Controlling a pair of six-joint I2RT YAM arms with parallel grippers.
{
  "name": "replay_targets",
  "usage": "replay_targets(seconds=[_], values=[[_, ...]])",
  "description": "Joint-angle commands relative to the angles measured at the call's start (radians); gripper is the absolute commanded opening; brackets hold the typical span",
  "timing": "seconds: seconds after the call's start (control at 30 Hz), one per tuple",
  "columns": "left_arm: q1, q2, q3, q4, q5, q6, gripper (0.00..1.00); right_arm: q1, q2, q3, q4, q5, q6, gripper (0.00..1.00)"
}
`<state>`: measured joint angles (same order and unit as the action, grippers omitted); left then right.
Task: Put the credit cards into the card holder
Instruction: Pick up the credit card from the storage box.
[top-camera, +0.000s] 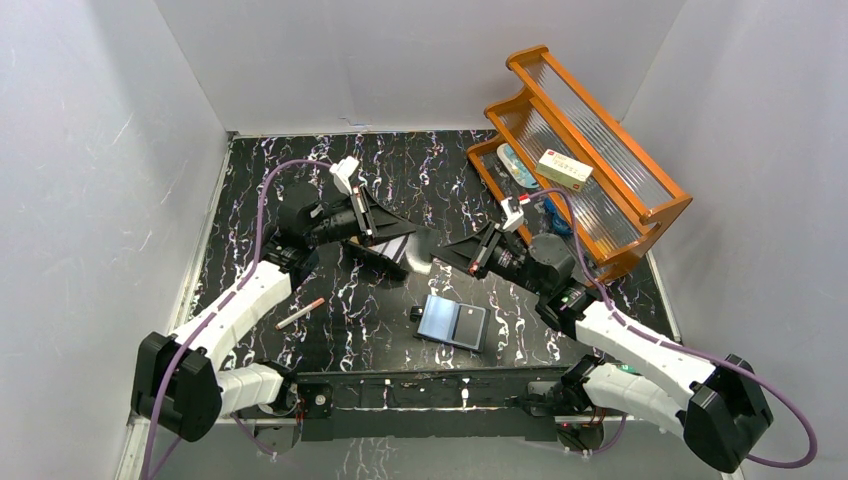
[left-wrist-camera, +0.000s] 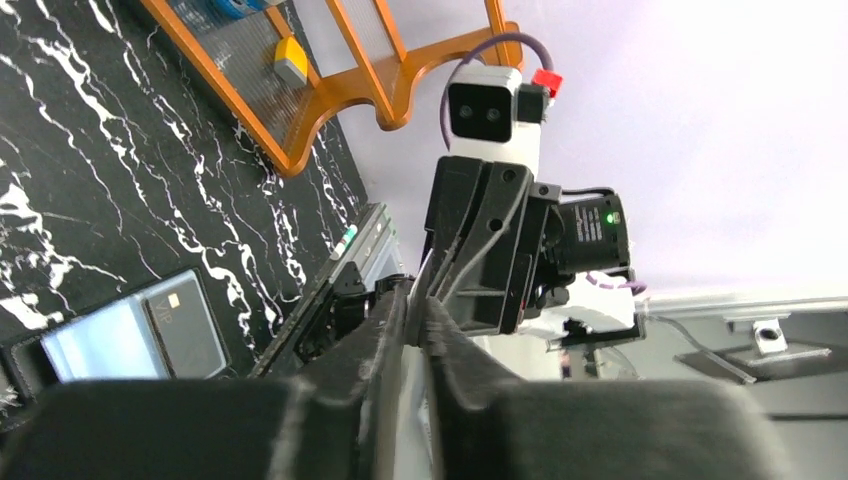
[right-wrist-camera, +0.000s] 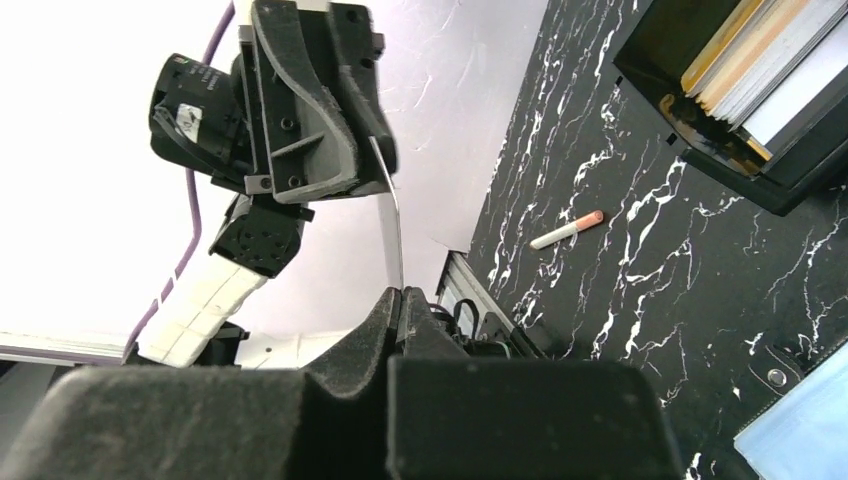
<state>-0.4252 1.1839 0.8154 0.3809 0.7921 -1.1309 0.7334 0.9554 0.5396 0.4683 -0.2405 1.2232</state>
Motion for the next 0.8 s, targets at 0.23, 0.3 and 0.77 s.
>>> replay_targets(seconds=[0.23, 0.3, 0.77], values=[[-0.012, -0.130, -0.003, -0.398, -0.212, 0.233, 0.48, -0.002, -0.170, -0.070, -0.272, 0.053, -0.142, 0.00], [-0.051, -0.129, -0.014, -0.470, -0.275, 0.279, 0.47, -0.001, -0.188, -0.087, -0.365, 0.067, -0.161, 0.00], [-0.397, 0.061, -0.020, -0.610, -0.613, 0.357, 0.45, -0.005, -0.091, -0.161, -0.581, 0.125, -0.271, 0.00]])
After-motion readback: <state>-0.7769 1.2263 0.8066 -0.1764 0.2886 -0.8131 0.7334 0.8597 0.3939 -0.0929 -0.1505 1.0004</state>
